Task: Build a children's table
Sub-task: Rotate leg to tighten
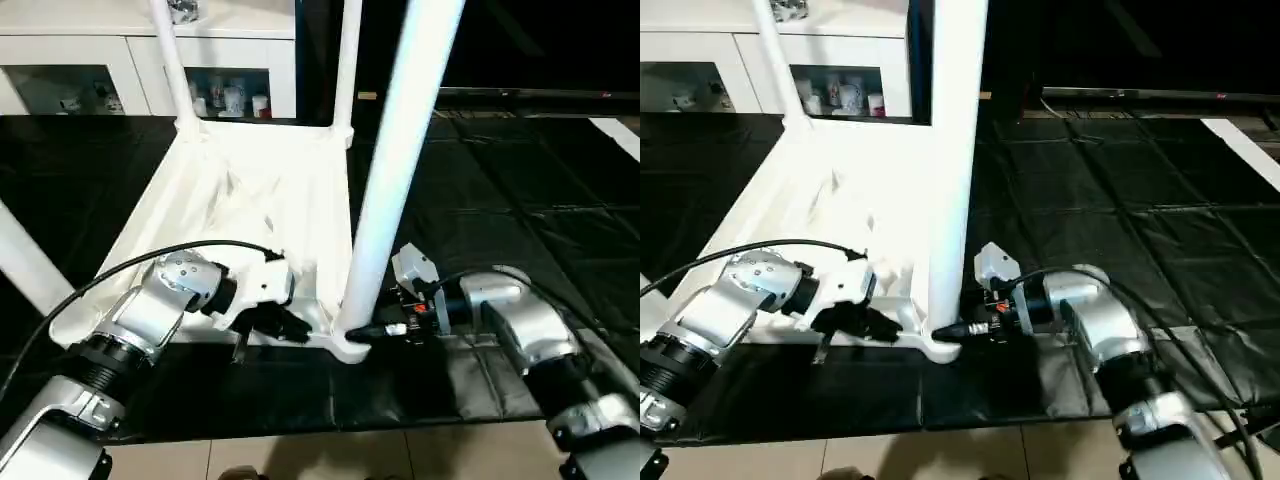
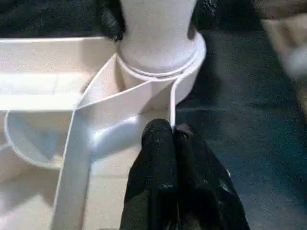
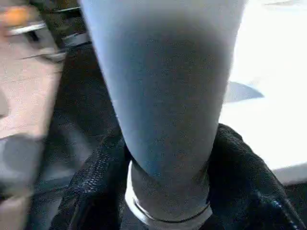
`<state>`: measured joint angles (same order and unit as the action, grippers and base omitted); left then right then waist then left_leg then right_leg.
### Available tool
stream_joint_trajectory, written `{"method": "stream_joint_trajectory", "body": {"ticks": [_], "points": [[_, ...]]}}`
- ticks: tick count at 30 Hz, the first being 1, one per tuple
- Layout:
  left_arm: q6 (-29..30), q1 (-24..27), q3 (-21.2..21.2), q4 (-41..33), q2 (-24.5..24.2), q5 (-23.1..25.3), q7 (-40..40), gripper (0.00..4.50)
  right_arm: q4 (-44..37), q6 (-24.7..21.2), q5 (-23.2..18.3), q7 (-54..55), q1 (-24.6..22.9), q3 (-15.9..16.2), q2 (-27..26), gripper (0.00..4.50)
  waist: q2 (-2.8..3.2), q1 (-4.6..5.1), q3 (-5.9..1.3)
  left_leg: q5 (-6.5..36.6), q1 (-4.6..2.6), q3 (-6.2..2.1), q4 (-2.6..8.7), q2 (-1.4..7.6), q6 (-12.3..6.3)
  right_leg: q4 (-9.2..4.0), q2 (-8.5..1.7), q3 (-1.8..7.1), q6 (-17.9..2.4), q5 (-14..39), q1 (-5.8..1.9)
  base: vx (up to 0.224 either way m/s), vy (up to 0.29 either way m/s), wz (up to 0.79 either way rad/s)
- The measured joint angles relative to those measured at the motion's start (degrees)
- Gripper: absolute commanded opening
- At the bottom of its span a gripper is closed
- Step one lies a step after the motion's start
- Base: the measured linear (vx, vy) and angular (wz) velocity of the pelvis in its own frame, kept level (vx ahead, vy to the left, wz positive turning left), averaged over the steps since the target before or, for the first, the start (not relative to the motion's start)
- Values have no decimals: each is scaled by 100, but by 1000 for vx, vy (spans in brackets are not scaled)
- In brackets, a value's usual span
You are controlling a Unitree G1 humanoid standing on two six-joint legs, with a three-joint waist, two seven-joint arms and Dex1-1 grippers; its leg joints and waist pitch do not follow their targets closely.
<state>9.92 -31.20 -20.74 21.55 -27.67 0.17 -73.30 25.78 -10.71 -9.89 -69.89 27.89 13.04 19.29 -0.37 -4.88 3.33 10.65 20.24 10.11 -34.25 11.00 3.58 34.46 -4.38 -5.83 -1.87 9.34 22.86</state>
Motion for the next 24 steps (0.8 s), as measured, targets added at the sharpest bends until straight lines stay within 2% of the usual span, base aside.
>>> {"method": "stream_joint_trajectory", "body": {"ticks": [2, 6, 8, 12, 16, 22, 24], "points": [[283, 2, 134, 34, 175, 44, 438, 0, -3, -15, 142, 595, -12, -111, -177, 203, 0, 47, 0, 0, -6, 0, -1, -2, 0, -2, 0, 0, 0, 0, -2, 0, 0, 0], [925, -1, 463, 81, 608, 66, 1228, 0, 71, -155, 380, 1811, 5, -364, -626, 197, -1, 240, 1, -1, -6, 0, -4, -3, 1, -9, 0, 0, 0, 0, 2, 0, 0, 0], [1259, -5, 630, 78, 867, 75, 1745, 0, 290, -259, 514, 2543, 186, -469, -922, 196, -1, 348, 1, 0, -5, -1, -6, -4, 1, -12, 0, 0, 0, 0, 7, 0, 0, 0], [1671, -5, 893, 49, 1359, 127, 2685, 0, 823, -383, 721, 3764, 627, -608, -1412, 195, 0, 466, 0, 0, -7, -18, -4, -5, 1, -28, 1, -14, 0, 0, 11, 0, 0, 0], [1861, -5, 1029, 8, 1688, 138, 3248, 0, 1084, -348, 893, 4419, 849, -620, -1591, 195, -5, 463, -3, 23, 11, -18, 0, -10, 10, -29, 1, -10, -5, -4, 16, 0, 0, 0], [1955, -21, 1058, -43, 1798, 147, 3422, 0, 1082, -248, 962, 4565, 846, -682, -1631, 195, -1, 409, -5, 43, 31, -18, 19, -8, 16, -30, 3, -10, -16, -9, 22, 0, 0, 0], [1960, -34, 1026, -43, 1801, 167, 3430, 0, 1082, -210, 950, 4564, 821, -706, -1631, 251, -1, 390, -5, 42, 27, -17, 19, -8, 16, -31, 4, -10, -19, -10, 23, 0, 0, 0]]}}
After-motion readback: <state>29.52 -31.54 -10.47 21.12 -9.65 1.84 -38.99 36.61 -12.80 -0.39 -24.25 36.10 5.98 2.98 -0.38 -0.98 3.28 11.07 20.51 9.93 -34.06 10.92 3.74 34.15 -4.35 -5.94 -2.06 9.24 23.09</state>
